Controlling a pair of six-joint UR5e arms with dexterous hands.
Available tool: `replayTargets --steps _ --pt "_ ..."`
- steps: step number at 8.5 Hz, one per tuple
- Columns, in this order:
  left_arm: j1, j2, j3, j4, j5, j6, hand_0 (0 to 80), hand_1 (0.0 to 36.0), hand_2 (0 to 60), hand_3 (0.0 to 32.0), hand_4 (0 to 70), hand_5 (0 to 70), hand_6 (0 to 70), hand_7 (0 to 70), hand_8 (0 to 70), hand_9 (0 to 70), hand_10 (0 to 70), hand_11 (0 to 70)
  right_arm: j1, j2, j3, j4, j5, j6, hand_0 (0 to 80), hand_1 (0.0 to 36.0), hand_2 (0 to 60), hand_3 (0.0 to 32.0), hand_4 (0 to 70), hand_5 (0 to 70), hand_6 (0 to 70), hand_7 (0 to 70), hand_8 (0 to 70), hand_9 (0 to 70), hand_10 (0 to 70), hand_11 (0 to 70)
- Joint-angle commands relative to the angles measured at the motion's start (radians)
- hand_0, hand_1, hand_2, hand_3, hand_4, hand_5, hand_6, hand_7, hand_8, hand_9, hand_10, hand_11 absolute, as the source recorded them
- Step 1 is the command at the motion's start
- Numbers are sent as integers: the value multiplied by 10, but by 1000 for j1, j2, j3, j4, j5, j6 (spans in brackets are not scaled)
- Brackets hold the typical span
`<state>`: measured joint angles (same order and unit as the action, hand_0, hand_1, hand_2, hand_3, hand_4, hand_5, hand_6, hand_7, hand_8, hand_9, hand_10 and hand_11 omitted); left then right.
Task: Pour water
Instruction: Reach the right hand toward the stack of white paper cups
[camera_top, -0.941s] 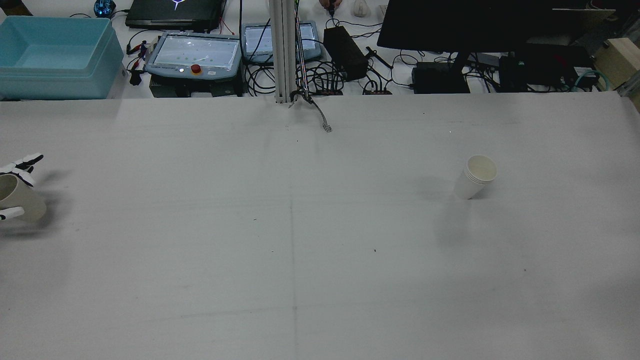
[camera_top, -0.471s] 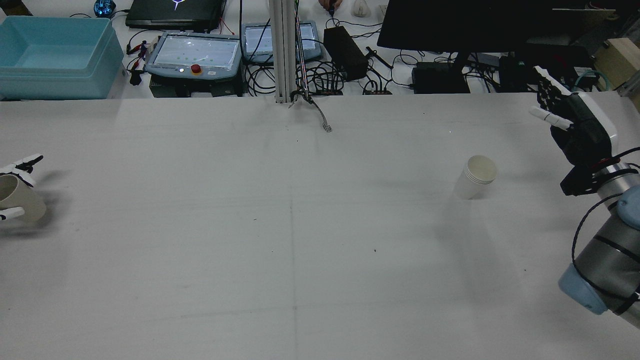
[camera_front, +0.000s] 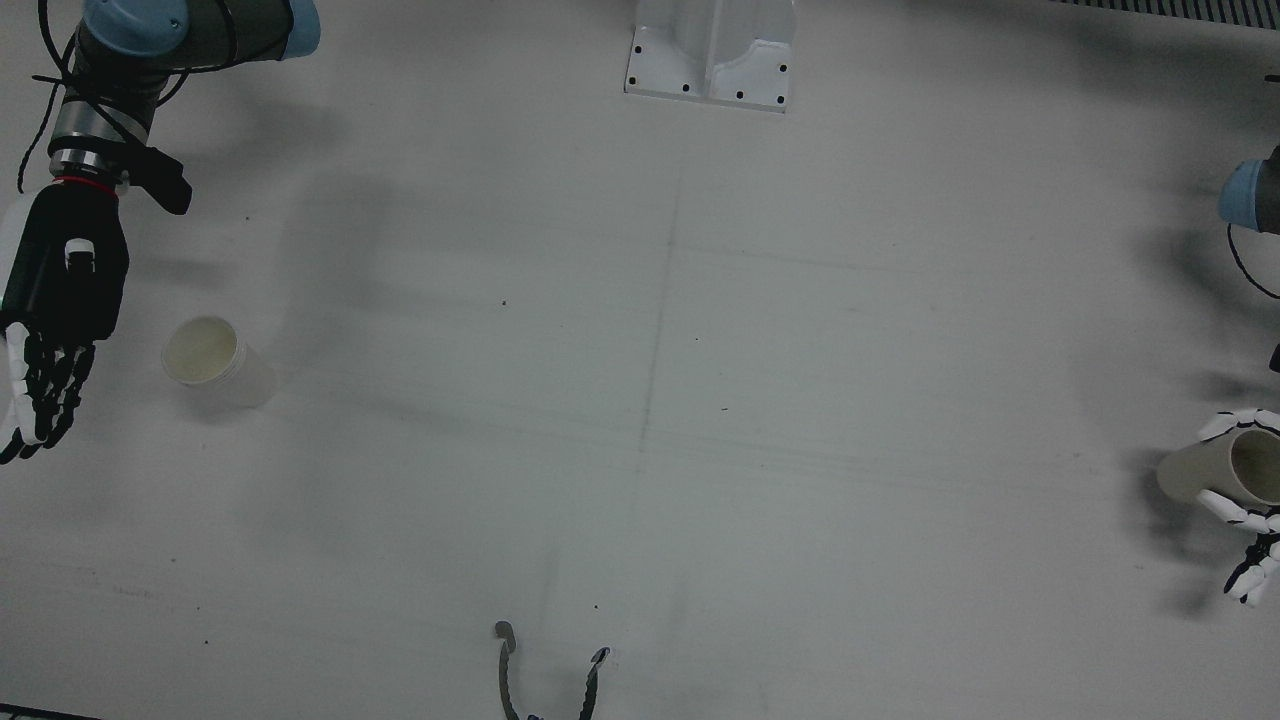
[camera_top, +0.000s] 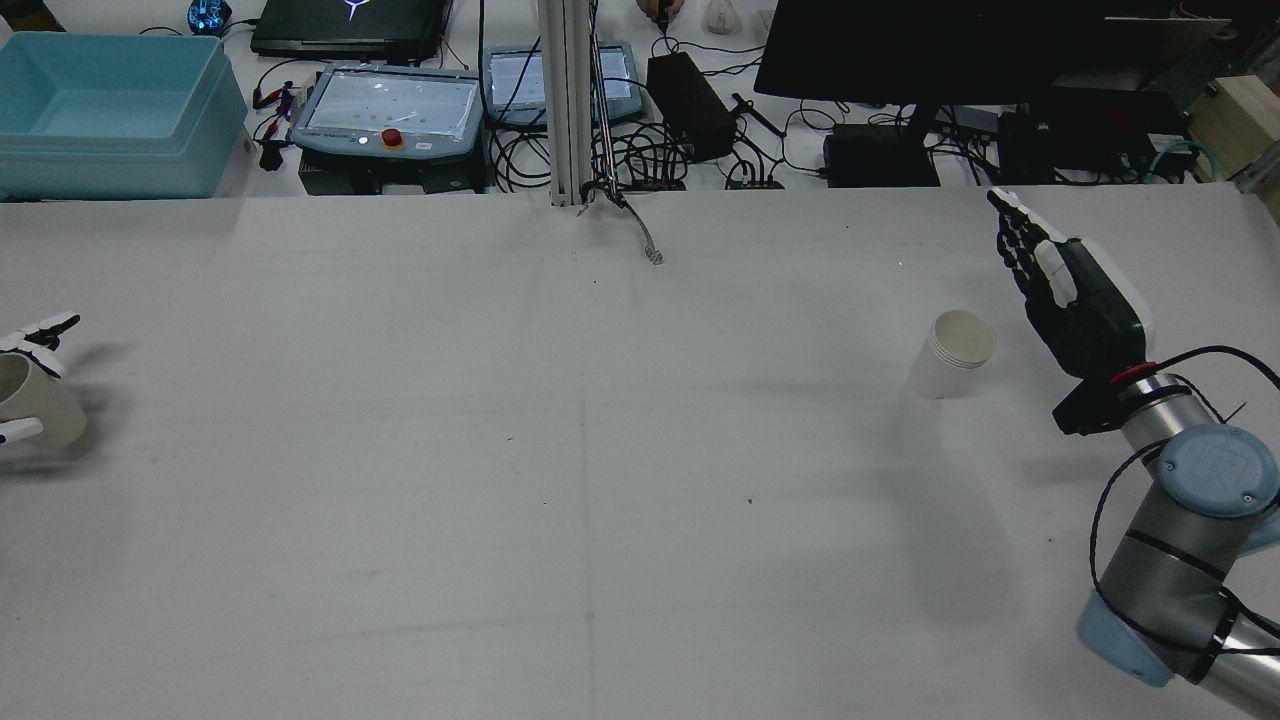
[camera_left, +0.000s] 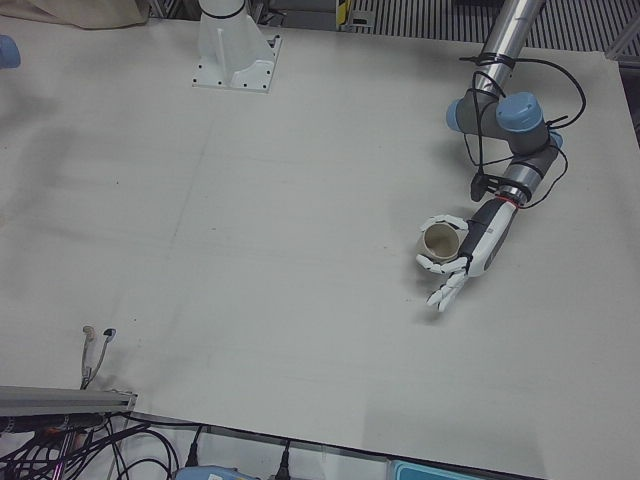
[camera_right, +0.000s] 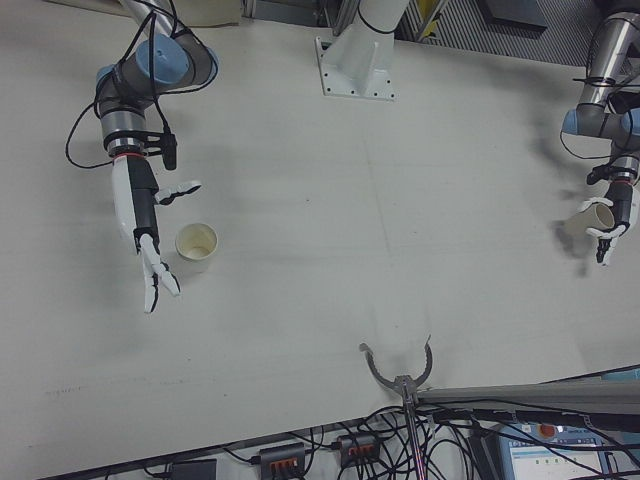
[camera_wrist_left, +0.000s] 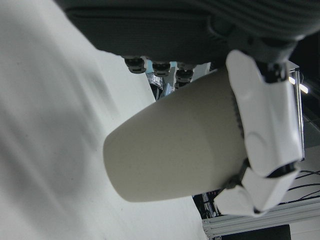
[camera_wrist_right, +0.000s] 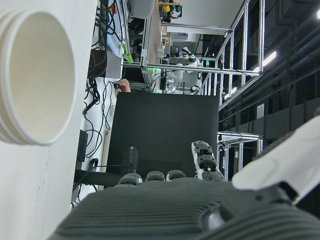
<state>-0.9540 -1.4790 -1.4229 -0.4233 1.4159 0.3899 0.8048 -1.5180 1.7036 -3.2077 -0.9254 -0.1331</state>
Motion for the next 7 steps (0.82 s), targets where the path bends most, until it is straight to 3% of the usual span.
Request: replayTargets --steps 1,2,3,4,7 --pt "0 6 5 -5 3 0 528 182 302 0 607 517 106 79 47 26 23 42 -93 -10 -5 0 104 4 191 31 82 0 14 82 3 23 0 0 0 0" --pt "0 6 5 -6 3 0 529 181 296 0 606 517 105 79 46 24 22 41 -116 -11 -19 -1 114 3 355 80 116 0 0 40 0 0 0 0 0 0" --pt "0 6 7 -6 3 1 526 181 296 0 601 516 105 79 46 25 22 42 -112 -14 -18 -1 115 0 496 199 146 0 0 1 0 0 0 0 0 0" --pt "1 5 7 -8 3 1 525 178 289 0 598 513 105 78 45 24 22 41 -110 -34 -13 -1 137 1 587 277 114 0 0 0 0 0 0 0 0 0" --pt "0 8 9 -11 3 1 530 178 272 0 598 510 105 78 45 23 23 42 -147 -48 -18 -3 183 -31 800 349 31 0 0 0 0 0 0 0 0 10"
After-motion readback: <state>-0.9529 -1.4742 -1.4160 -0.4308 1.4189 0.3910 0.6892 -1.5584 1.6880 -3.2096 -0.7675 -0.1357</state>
